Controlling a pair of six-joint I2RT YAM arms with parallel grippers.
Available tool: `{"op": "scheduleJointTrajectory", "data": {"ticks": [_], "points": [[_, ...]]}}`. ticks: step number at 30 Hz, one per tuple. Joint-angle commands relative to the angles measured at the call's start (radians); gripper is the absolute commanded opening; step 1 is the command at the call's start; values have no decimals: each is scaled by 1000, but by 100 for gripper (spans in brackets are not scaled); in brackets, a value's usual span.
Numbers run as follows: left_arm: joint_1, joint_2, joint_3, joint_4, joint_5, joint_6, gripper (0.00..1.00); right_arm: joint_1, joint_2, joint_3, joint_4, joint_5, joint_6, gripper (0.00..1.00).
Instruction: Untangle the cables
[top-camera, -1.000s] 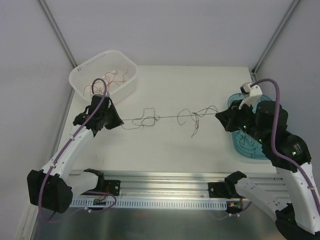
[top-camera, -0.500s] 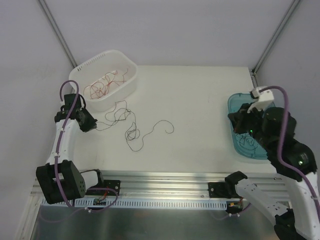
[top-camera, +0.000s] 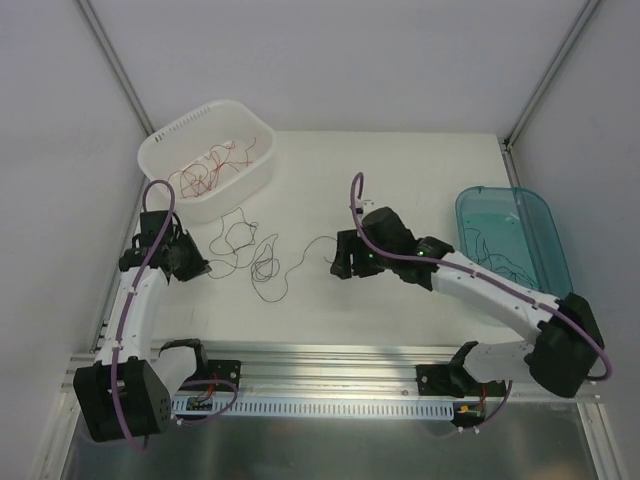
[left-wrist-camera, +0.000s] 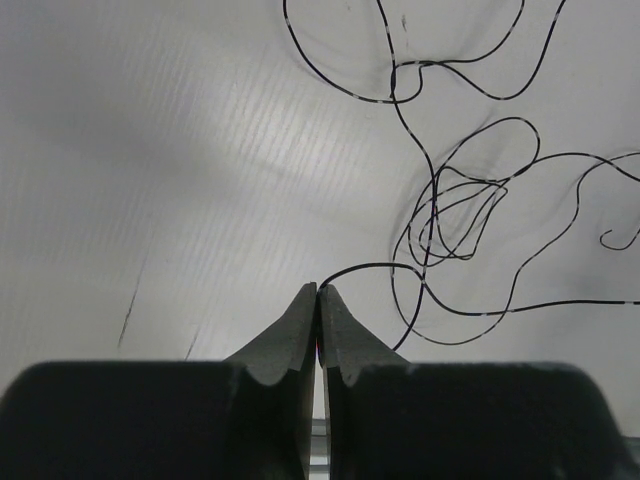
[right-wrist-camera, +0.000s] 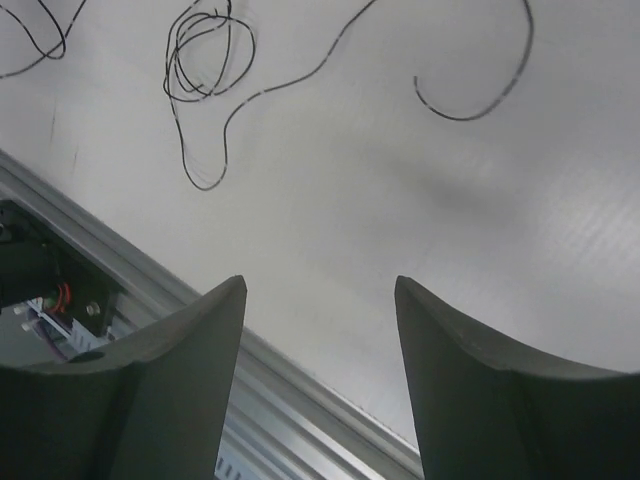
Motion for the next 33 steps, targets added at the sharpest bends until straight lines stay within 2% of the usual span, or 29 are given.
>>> {"op": "scheduleJointTrajectory", "data": {"ticks": [1,10,17,20,23,24,26,27,33], "points": [[-18,-33,-41,52,10,40,3,57,148,4,284,15,189,65],[-35,-60,-75,87,-12,46,3,154,524,118,516,-11,341,67],[-33,-53,-69,87,-21,44,2,171,675,177,596,-64,379,63],[-33,-51,-69,85,-29,44,2,176,692,193,594,-89,378,55],[-33,-53,-69,87,-49,44,3,177,657,158,571,-85,356,34],[-35,-54,-70,85,-52,44,2,176,602,147,551,-51,339,18],[-33,-57,-70,85,-63,43,3,177,533,130,440,3,255,4],[-33,-60,-70,84,-69,41,3,173,459,131,394,50,225,1],[-33,-60,-72,81,-101,43,3,120,154,231,-10,227,5,1]]}}
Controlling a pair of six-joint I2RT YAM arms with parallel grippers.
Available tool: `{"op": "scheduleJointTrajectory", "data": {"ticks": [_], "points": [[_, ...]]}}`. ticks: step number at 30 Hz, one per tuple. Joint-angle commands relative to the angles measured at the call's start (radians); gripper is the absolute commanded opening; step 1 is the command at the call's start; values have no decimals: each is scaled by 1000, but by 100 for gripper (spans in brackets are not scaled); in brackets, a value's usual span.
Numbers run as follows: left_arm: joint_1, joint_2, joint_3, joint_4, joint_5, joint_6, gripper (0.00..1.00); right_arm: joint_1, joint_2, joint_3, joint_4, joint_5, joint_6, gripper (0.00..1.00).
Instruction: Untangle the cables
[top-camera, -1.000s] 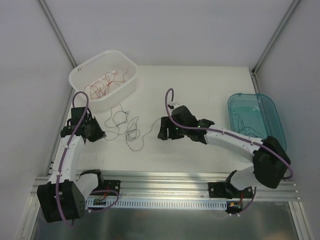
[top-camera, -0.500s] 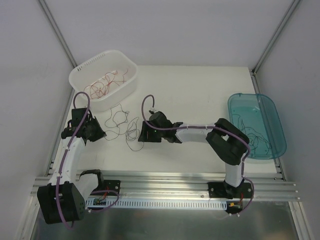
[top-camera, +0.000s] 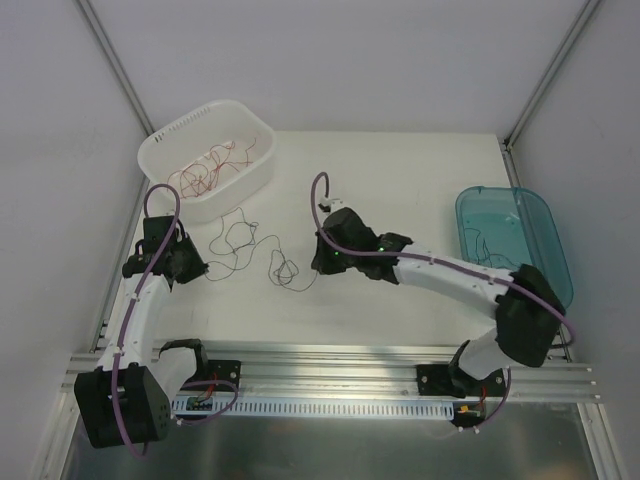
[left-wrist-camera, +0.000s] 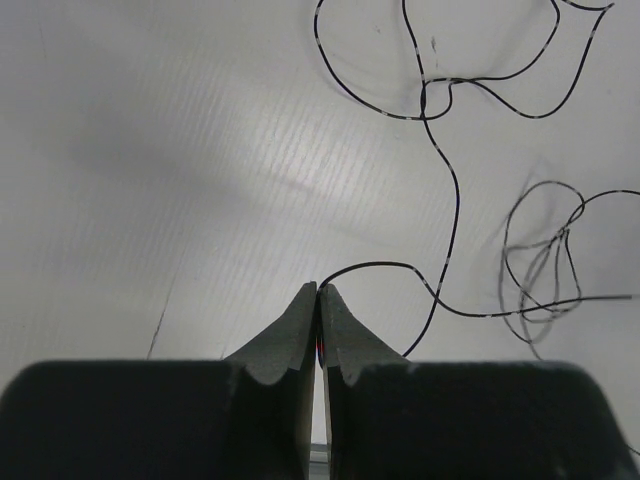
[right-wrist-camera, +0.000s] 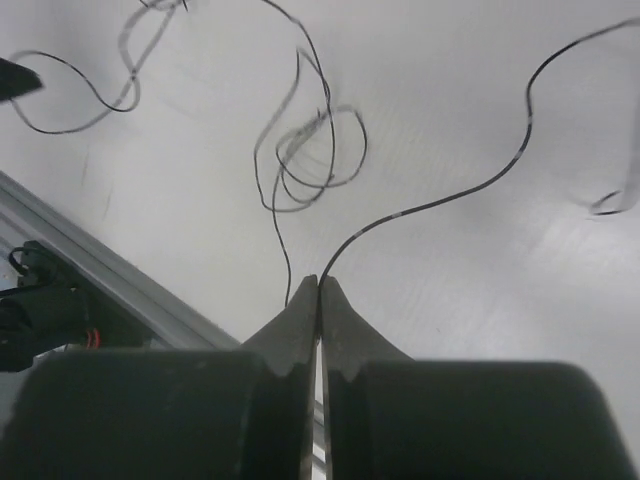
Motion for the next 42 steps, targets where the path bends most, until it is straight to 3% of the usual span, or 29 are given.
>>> {"op": "scheduleJointTrajectory", "data": {"ticks": [1,7,11,13,19,25,33,39,42], "points": [[-9,-16,4,7,-38,16,3,-43,-247,131,-321,149,-167,1],[-9,6,9,-10,-85,16,3,-196,-460,410,-635,230,-361,1],[2,10,15,-27,-145,-5,0,-386,-582,553,-686,220,-448,1],[23,10,13,-41,-194,-37,0,-464,-638,646,-715,284,-518,1],[117,-7,7,-59,-239,-108,0,-474,-697,654,-698,430,-576,1],[312,26,-23,-45,-138,-241,0,-474,-743,619,-699,471,-583,1],[484,102,1,-33,-111,-346,0,-474,-792,642,-730,566,-640,1],[485,159,3,13,-19,-292,2,-472,-809,625,-747,461,-628,0],[479,144,-19,31,13,-246,11,-472,-803,586,-744,358,-605,1]]}}
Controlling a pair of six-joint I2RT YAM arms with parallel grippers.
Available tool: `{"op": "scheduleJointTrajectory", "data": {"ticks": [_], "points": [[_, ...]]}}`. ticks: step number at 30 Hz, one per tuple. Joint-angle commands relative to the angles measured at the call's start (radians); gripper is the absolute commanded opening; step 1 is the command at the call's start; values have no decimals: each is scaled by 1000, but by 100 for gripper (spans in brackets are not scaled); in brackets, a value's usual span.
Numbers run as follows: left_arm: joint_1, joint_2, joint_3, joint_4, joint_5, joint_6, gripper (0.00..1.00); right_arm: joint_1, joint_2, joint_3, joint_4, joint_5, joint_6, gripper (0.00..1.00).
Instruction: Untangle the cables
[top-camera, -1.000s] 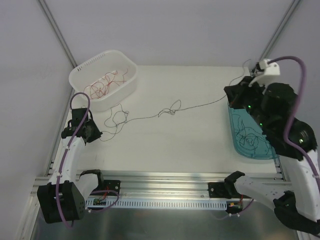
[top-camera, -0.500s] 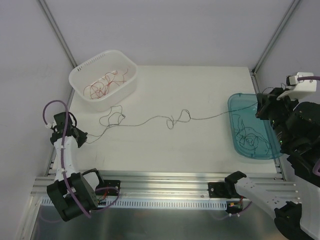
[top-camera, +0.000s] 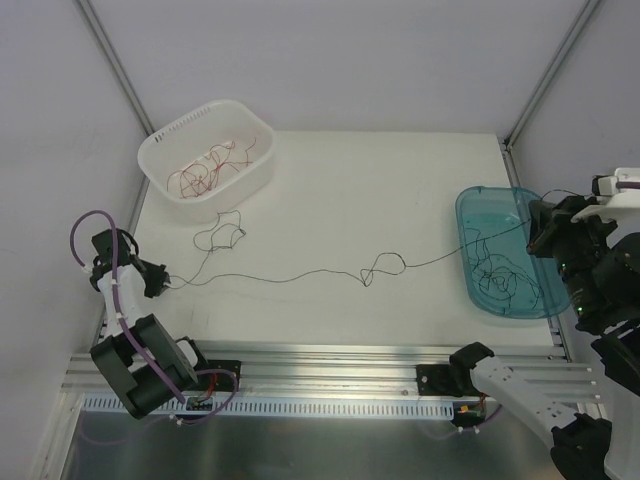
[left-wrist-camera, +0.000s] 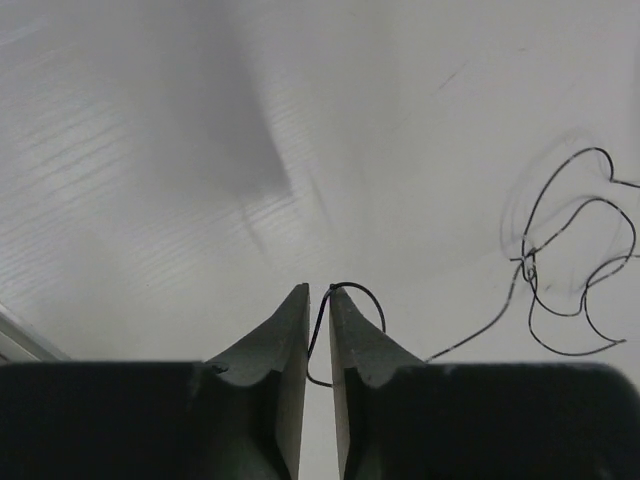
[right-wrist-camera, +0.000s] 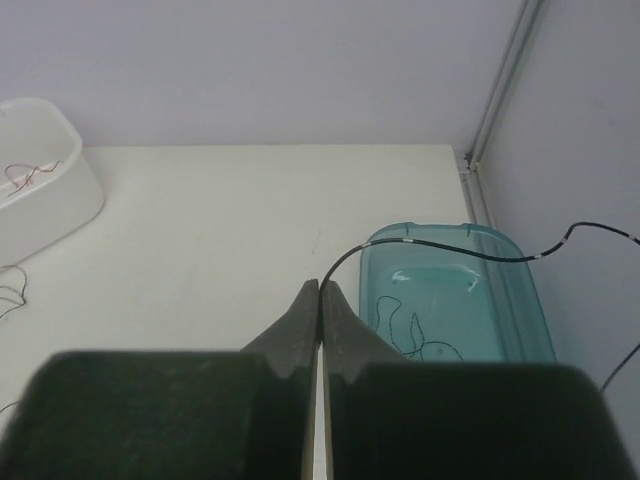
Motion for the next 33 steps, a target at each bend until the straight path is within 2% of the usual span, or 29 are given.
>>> {"op": "scheduleJointTrajectory", "data": {"ticks": [1,2,4,5,7,8,10,13,17,23,27,33], "points": [[-12,-17,-14,39,116,61,15,-6,22,-36,-10,-141,10,1],[-30,-35,-22,46,135,75,23,-3,31,-61,-10,-240,35,1],[-106,-60,-27,49,179,115,34,-3,55,-96,3,-343,73,0],[-140,-75,-28,49,195,124,49,-3,62,-127,15,-443,113,1],[-238,-138,-37,49,224,143,64,-4,69,-223,71,-537,155,1],[-272,-187,-39,49,242,152,76,-4,72,-257,93,-599,196,0],[-366,-239,-45,49,267,175,81,-1,77,-352,153,-649,213,1],[-444,-341,-54,49,316,195,94,2,91,-447,197,-698,270,1],[-576,-436,-62,51,402,201,96,22,105,-512,222,-712,288,1],[-714,-448,-89,51,459,209,99,60,117,-540,213,-692,290,0],[-896,-425,-54,59,413,204,99,71,108,-534,188,-684,278,0],[-1179,-295,39,83,180,183,98,71,73,-541,93,-547,247,1]]}}
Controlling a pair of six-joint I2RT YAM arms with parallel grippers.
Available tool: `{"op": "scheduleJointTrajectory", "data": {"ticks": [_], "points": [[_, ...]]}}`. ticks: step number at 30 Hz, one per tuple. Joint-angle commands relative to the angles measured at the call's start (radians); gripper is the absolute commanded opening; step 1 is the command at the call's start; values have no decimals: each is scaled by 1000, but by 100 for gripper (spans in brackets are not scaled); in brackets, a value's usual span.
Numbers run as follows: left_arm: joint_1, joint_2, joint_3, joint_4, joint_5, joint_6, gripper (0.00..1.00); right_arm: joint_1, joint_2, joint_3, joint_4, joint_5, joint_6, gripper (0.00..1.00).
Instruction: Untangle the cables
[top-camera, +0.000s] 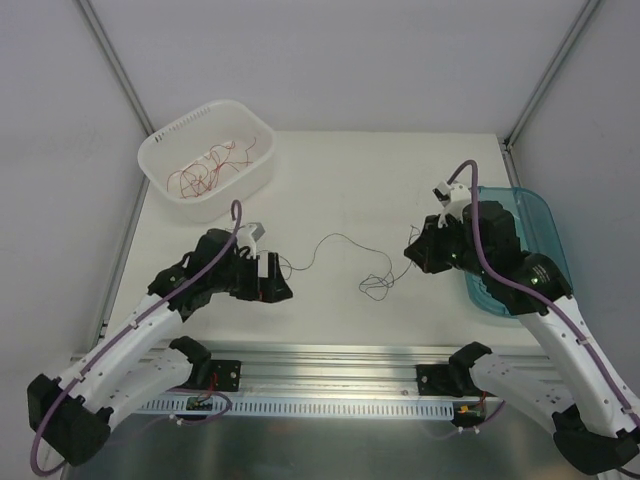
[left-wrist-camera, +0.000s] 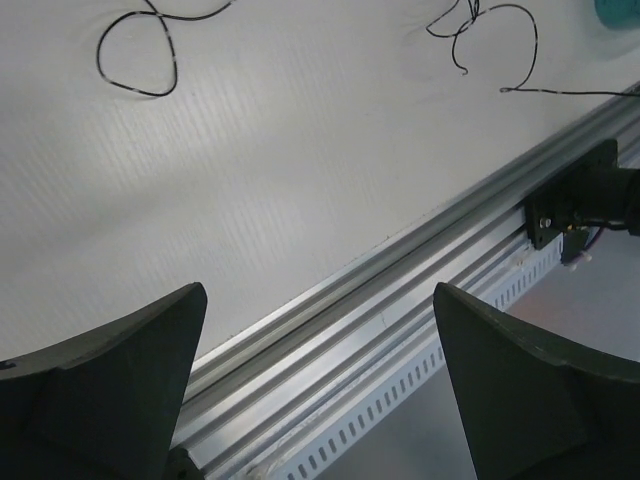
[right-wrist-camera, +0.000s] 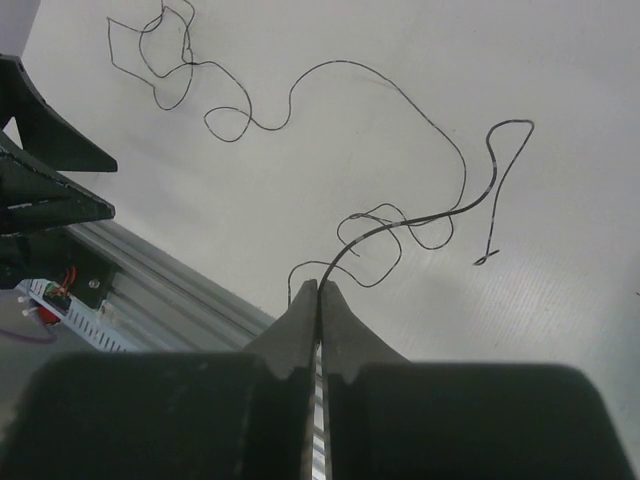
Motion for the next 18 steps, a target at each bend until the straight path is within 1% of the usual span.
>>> {"op": "scheduleJointTrajectory", "data": {"ticks": [1,3,4,5,6,7,9,10,13,15,16,18], "points": [[-152,86,79,62,-151,-3,97,4,-37,-12,-46,96,-12,1],[-206,184,110,90,-200,-12,95,4,-50,-36,-51,99,3,1],[-256,222,125,122,-214,-12,95,4,-59,-70,-51,96,9,1],[-279,296,142,136,-238,-12,94,4,-77,-85,-40,95,15,1],[-301,336,186,148,-249,-9,92,5,-86,-101,-37,93,29,1],[-327,415,212,170,-258,-5,90,4,-94,-134,-32,89,37,1],[-385,494,289,190,-284,20,86,4,-116,-162,-20,84,51,0],[-401,534,317,199,-289,29,85,5,-123,-174,-15,76,61,1],[-448,721,426,231,-283,83,81,5,-148,-206,-11,75,69,1],[-474,789,505,247,-281,133,79,5,-166,-225,-14,75,71,1],[-482,850,530,250,-277,153,78,4,-169,-231,-15,76,72,1],[-493,901,587,267,-275,216,75,7,-180,-246,-20,79,75,1]]}}
